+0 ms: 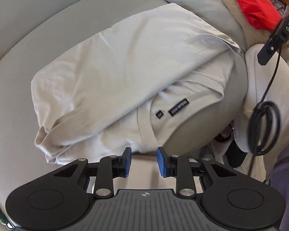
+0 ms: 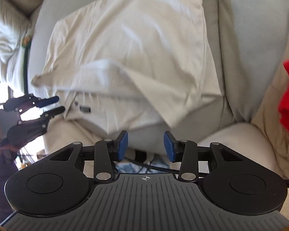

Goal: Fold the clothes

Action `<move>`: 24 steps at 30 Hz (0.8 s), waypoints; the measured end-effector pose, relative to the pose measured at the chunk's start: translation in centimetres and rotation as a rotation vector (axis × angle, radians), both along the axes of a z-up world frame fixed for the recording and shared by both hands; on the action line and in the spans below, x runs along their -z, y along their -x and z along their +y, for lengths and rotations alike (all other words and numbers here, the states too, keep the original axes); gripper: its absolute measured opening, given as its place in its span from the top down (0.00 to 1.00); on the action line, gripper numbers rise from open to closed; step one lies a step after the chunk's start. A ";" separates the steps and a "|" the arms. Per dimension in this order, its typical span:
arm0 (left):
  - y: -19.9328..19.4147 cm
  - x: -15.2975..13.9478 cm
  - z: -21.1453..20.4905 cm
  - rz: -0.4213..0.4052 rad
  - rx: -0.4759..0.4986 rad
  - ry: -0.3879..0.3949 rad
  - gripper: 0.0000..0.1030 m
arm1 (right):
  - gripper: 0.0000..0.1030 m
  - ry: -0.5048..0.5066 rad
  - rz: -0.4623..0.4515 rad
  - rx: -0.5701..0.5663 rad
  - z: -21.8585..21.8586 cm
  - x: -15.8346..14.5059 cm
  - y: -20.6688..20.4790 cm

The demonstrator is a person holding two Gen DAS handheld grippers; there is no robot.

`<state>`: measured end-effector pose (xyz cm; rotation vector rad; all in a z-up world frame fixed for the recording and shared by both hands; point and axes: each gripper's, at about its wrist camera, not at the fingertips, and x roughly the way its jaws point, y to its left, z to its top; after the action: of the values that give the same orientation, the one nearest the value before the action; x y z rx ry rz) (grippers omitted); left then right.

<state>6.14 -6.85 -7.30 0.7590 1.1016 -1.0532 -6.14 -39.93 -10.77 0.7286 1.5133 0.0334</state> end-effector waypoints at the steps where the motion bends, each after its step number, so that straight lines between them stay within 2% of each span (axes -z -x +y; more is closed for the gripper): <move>1: 0.1 -0.7 0.5 -0.002 -0.023 0.030 0.73 | 0.57 0.015 -0.012 -0.014 0.4 -0.7 1.0; 3: -0.4 -1.9 -0.2 -0.038 -0.101 0.114 0.55 | 0.54 0.030 -0.054 -0.007 0.8 -2.2 2.4; 4: -0.9 -2.2 -1.0 -0.071 -0.146 0.146 0.54 | 0.54 0.051 -0.086 0.013 0.8 -2.9 2.5; 6: -2.1 -1.9 -3.5 -0.128 -0.241 0.154 0.55 | 0.54 0.140 -0.174 0.093 0.4 -3.7 1.0; 8: -3.7 -0.3 -6.4 -0.145 -0.315 0.105 0.57 | 0.56 0.195 -0.238 0.178 -0.1 -3.7 -1.7; 10: -5.1 1.5 -8.9 -0.173 -0.347 0.031 0.57 | 0.73 0.193 -0.204 0.248 -0.4 -2.1 -4.1; 13: -6.9 3.5 -10.4 -0.214 -0.364 -0.059 0.57 | 0.77 0.248 -0.154 0.261 0.6 -0.2 -7.2; 16: -8.9 4.5 -9.2 -0.128 -0.406 -0.080 0.57 | 0.74 0.254 -0.132 0.298 0.1 0.9 -9.1; 17: -9.4 4.5 -8.5 -0.086 -0.416 -0.062 0.59 | 0.74 0.229 -0.118 0.319 -0.3 1.4 -9.5; 19: -10.0 4.1 -7.1 0.017 -0.403 -0.013 0.62 | 0.73 0.118 -0.073 0.367 -1.3 3.1 -9.5; 22: -9.3 3.1 -5.0 0.174 -0.302 0.057 0.64 | 0.72 -0.041 -0.027 0.391 -2.1 5.0 -8.6; 24: -7.8 2.2 -3.3 0.246 -0.197 0.090 0.65 | 0.72 -0.144 -0.019 0.351 -2.1 5.2 -7.6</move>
<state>13.91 -10.19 -9.52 0.4465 1.3012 -1.0379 1.45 -41.99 -15.95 1.0981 1.3568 -0.1157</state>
